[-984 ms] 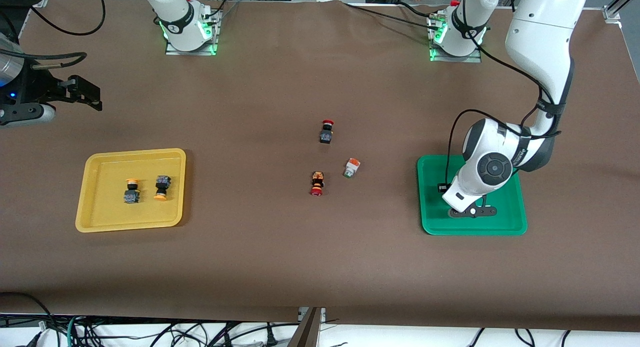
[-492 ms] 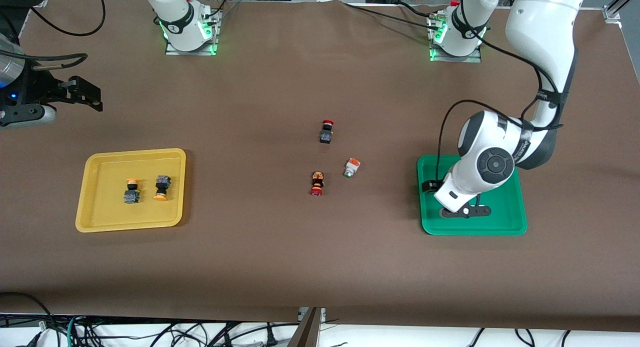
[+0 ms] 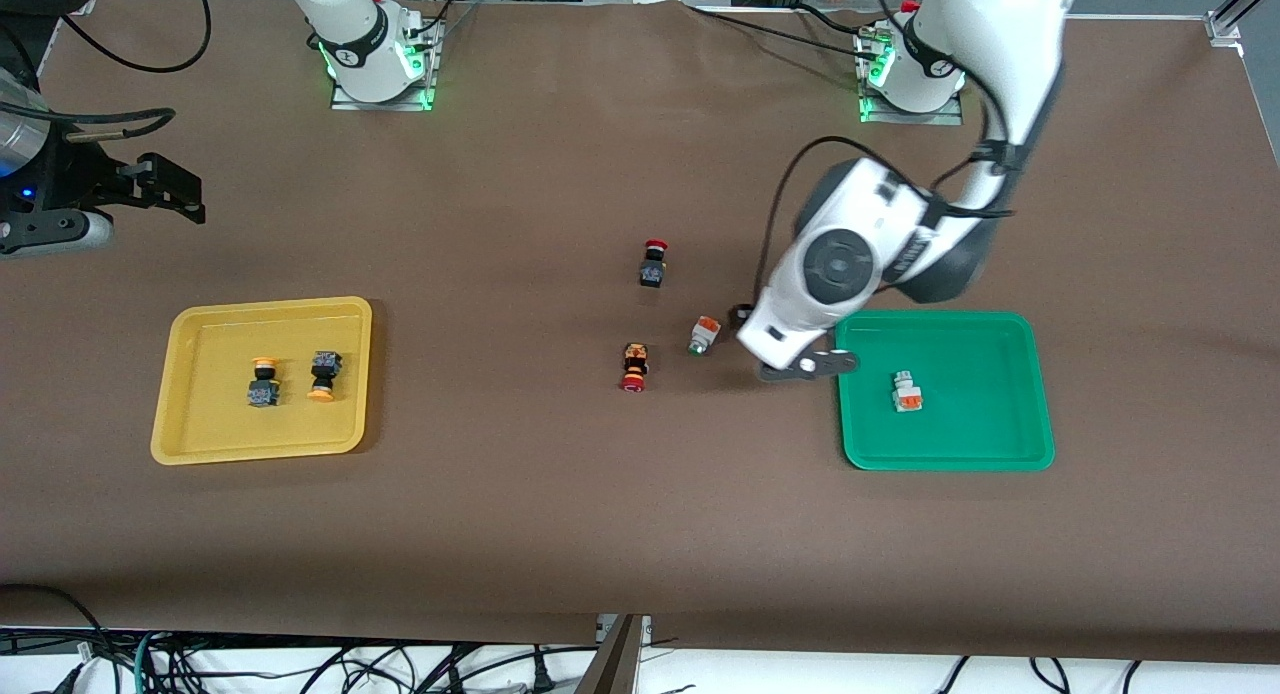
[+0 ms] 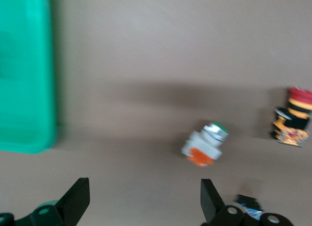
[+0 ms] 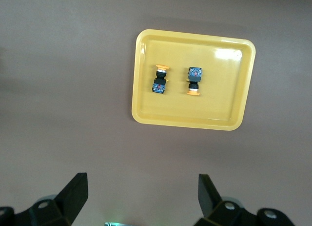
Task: Place green and yellow buttons in trays
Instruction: 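Reach the left gripper to another green-capped button and grasp it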
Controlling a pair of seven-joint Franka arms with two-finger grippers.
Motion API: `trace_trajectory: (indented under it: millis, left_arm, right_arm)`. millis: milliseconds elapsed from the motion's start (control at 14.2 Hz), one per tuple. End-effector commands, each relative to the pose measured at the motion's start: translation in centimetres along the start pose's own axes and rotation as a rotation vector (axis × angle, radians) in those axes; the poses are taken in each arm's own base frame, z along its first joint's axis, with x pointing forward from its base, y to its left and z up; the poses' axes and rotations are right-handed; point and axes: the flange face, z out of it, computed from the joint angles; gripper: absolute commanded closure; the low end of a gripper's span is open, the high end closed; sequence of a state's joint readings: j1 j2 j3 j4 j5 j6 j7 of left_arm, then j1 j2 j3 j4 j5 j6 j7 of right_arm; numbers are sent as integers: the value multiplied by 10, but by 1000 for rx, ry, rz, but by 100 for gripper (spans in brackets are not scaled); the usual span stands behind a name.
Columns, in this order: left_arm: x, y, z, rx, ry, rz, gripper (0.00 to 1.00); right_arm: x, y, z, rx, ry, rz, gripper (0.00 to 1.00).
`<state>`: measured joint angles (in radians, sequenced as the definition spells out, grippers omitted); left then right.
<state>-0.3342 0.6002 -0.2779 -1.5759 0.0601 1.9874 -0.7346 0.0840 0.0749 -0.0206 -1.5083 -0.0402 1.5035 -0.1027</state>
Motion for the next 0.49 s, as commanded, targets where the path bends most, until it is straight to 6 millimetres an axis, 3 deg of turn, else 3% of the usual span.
trace_trajectory:
  millis: [0, 211, 422]
  left_arm:
    - [-15, 42, 61, -16, 0, 18, 0]
    - [-20, 47, 90, 26, 52, 84, 0]
    - [-15, 43, 101, 39, 62, 91, 0]
  right_arm:
    - [1, 1, -5, -12, -4, 8, 0]
    - [1, 1, -5, -12, -6, 16, 0]
    - [1, -1, -5, -11, -6, 14, 0]
